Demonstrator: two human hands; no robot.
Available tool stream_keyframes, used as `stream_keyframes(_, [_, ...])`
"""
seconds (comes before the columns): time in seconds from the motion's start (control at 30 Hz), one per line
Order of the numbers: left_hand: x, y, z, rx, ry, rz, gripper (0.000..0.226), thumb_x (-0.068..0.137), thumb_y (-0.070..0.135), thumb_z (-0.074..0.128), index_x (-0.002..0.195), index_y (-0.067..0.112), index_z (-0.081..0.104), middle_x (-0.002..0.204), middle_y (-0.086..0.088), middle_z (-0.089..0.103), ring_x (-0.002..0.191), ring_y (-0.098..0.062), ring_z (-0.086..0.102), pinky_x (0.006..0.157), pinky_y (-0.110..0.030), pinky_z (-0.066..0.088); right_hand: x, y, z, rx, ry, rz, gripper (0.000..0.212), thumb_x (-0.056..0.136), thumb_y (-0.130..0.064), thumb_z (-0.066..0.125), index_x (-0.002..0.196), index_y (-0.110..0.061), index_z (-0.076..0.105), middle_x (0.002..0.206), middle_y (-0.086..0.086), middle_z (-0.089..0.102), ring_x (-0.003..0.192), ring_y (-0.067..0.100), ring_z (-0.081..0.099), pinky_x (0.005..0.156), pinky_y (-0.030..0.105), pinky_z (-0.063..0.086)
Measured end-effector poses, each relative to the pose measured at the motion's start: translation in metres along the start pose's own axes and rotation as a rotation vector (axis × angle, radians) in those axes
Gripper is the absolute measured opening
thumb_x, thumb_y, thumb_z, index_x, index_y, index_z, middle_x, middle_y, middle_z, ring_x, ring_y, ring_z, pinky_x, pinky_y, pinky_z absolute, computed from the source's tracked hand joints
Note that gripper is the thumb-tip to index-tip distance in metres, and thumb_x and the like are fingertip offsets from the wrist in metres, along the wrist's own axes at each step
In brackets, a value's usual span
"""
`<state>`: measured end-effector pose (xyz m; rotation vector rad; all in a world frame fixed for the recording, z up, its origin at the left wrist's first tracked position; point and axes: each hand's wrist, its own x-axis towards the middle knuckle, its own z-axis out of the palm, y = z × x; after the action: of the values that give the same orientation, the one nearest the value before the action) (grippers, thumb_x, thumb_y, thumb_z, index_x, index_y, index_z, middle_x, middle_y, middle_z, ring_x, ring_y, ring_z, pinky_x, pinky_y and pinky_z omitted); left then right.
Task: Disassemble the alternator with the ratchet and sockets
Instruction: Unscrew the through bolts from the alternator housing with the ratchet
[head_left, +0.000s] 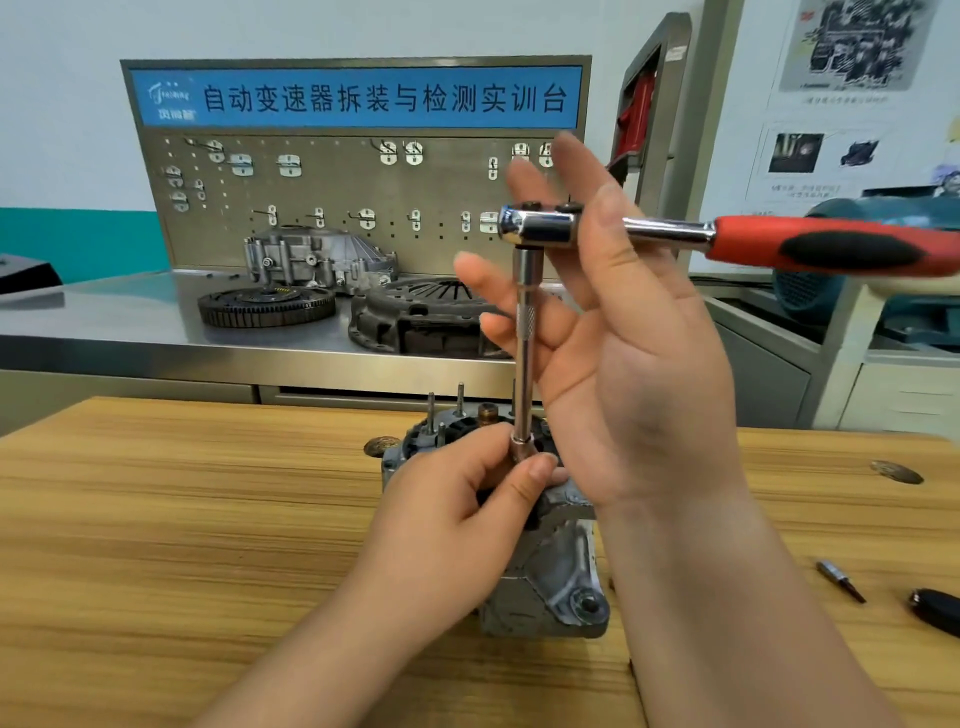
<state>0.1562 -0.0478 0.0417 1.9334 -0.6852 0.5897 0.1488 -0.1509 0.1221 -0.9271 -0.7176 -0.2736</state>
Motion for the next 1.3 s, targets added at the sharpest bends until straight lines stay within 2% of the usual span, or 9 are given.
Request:
stream_keyframes(0.13, [0.0001,0.0006,-0.0027,-0.012,-0.035,-0.01,0.018,0.082,0.054,0.041,0.074,0.052,0.057,0.055,0.024,0.053,0.052,0.002,0.046,0.053,-0.021,0.03,0.0004,0.0012,0.0006,0.019,-0.003,0.09,0.042,0.081,-0.045,0.046,0.114,-0.023,0.059,0.106,-0.002,0.074,0.07,0.018,0.072,0.058,0.023,0.052])
stream_keyframes(0.3, [0.0013,0.0003,-0.0007,0.072,0.024,-0.053,0.039,0.089,0.051,0.048,0.078,0.018,0.064,0.059,0.005,0.061,0.054,-0.006,0.052,0.052,-0.03,0.04,-0.0013,0.0038,0.0026,-0.133,0.044,-0.031,0.027,0.089,-0.04,0.054,0.113,-0.031,0.063,0.105,-0.005,0.073,0.08,0.017,0.071,0.062,0.022,0.053])
stream_keyframes(0.43, [0.0015,0.0037,-0.0007,0.063,0.022,-0.064,0.054,0.08,0.06,0.043,0.079,0.01,0.064,0.06,0.002,0.061,0.053,-0.008,0.052,0.051,-0.032,0.041,-0.0012,0.0043,0.0016,-0.119,0.053,-0.075,0.022,0.09,-0.027,0.054,0.107,-0.033,0.066,0.116,-0.007,0.07,0.088,0.018,0.07,0.072,0.024,0.053])
stream_keyframes(0.63, [0.0012,0.0047,-0.0062,-0.029,-0.057,-0.032,0.025,0.09,0.031,0.048,0.071,0.044,0.059,0.056,0.03,0.054,0.058,0.013,0.05,0.053,-0.005,0.032,0.0014,0.0032,-0.0022,0.011,0.095,0.091,0.033,0.096,-0.042,0.039,0.115,-0.025,0.059,0.1,-0.002,0.075,0.075,0.019,0.072,0.067,0.025,0.054])
stream_keyframes(0.83, [0.0026,0.0046,-0.0036,-0.008,-0.045,-0.064,0.023,0.091,0.019,0.055,0.08,-0.001,0.059,0.057,0.025,0.057,0.06,0.019,0.053,0.05,-0.008,0.034,-0.0001,0.0042,0.0021,-0.171,0.096,-0.11,0.022,0.089,-0.025,0.057,0.108,-0.032,0.066,0.108,-0.009,0.07,0.092,0.016,0.066,0.073,0.024,0.051])
stream_keyframes(0.97, [0.0012,0.0043,-0.0047,-0.029,-0.021,-0.057,0.035,0.089,0.043,0.054,0.078,0.01,0.059,0.056,0.006,0.054,0.055,-0.002,0.048,0.053,-0.028,0.037,0.0,0.0056,0.0024,-0.065,0.039,-0.096,0.021,0.09,-0.023,0.054,0.108,-0.027,0.066,0.121,-0.005,0.066,0.103,0.026,0.068,0.076,0.023,0.051])
stream_keyframes(1.07, [0.0014,0.0035,-0.0055,-0.063,-0.047,-0.044,0.036,0.08,0.057,0.046,0.084,0.024,0.061,0.063,-0.003,0.055,0.06,-0.02,0.051,0.057,-0.039,0.044,0.0012,0.0053,0.0004,0.026,0.04,0.026,0.034,0.088,-0.039,0.05,0.113,-0.019,0.061,0.109,0.004,0.072,0.089,0.027,0.071,0.073,0.025,0.055])
stream_keyframes(1.17, [0.003,0.0036,-0.0051,-0.061,-0.049,-0.075,0.026,0.079,0.053,0.049,0.085,0.031,0.062,0.071,-0.007,0.062,0.07,-0.028,0.056,0.067,-0.047,0.048,0.0011,0.0058,-0.0006,0.0,0.054,0.051,0.041,0.082,-0.046,0.048,0.112,-0.022,0.062,0.097,0.001,0.075,0.082,0.022,0.071,0.075,0.026,0.055])
stream_keyframes(1.3, [0.0035,0.0035,-0.0034,-0.027,-0.037,-0.099,0.02,0.081,0.042,0.05,0.091,0.031,0.064,0.078,-0.006,0.069,0.077,-0.028,0.062,0.071,-0.048,0.051,0.0003,0.006,0.004,-0.078,0.038,-0.086,0.022,0.088,-0.024,0.055,0.107,-0.028,0.066,0.108,-0.005,0.068,0.089,0.017,0.062,0.077,0.028,0.046])
